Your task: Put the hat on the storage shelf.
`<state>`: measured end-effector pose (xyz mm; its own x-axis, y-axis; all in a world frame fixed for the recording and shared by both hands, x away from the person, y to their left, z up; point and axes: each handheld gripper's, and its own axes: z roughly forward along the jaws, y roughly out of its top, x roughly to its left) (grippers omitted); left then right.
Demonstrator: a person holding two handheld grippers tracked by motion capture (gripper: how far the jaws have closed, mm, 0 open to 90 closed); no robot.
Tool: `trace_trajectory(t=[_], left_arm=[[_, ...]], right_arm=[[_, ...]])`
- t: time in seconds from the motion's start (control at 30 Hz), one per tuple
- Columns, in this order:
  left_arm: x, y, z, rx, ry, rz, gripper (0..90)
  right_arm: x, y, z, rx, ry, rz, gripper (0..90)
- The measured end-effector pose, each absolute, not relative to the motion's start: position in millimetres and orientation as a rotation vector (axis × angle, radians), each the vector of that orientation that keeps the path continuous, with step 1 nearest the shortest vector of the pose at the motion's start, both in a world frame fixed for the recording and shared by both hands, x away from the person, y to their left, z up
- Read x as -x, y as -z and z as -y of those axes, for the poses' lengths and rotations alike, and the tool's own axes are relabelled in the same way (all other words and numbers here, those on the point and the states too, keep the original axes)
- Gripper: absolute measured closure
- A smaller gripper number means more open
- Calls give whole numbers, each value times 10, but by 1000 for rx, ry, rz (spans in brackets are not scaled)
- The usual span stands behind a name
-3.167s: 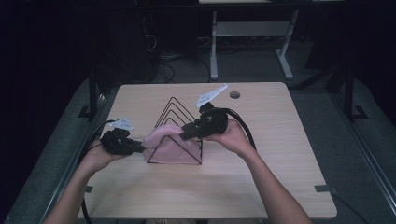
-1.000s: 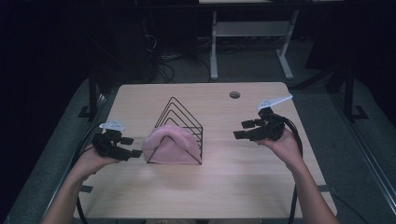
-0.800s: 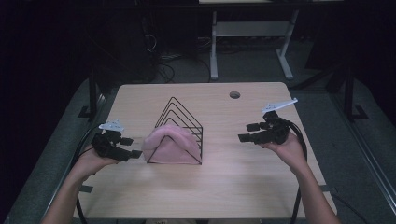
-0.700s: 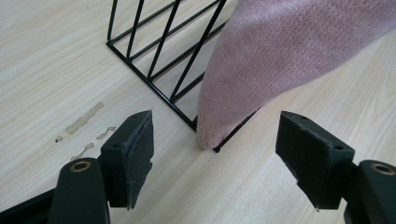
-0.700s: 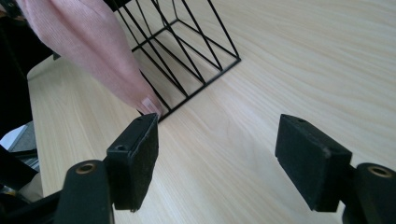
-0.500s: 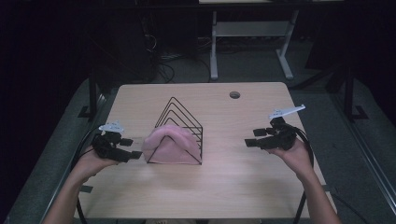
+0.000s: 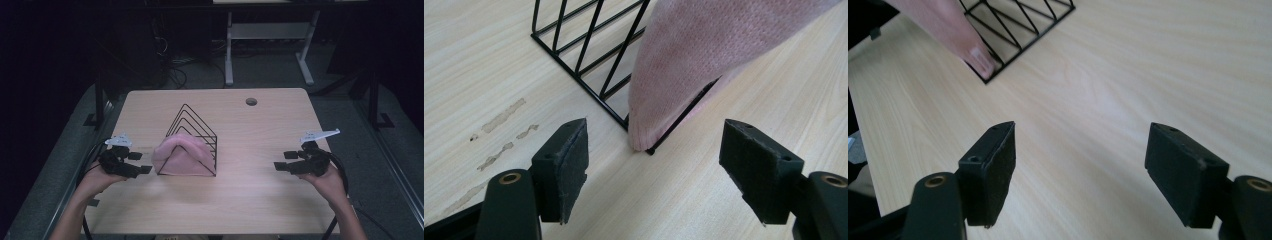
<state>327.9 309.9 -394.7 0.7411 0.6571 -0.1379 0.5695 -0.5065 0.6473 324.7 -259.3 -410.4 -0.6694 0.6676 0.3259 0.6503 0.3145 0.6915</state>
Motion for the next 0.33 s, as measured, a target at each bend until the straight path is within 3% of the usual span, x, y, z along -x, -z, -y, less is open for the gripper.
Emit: trace_trajectory(t=[0.33], left_arm=[[-3187, 3974, -3119, -2189, -187, -932, 279]], right_arm=[[-2955, 4195, 2654, -1283, -1280, -2510, 273]])
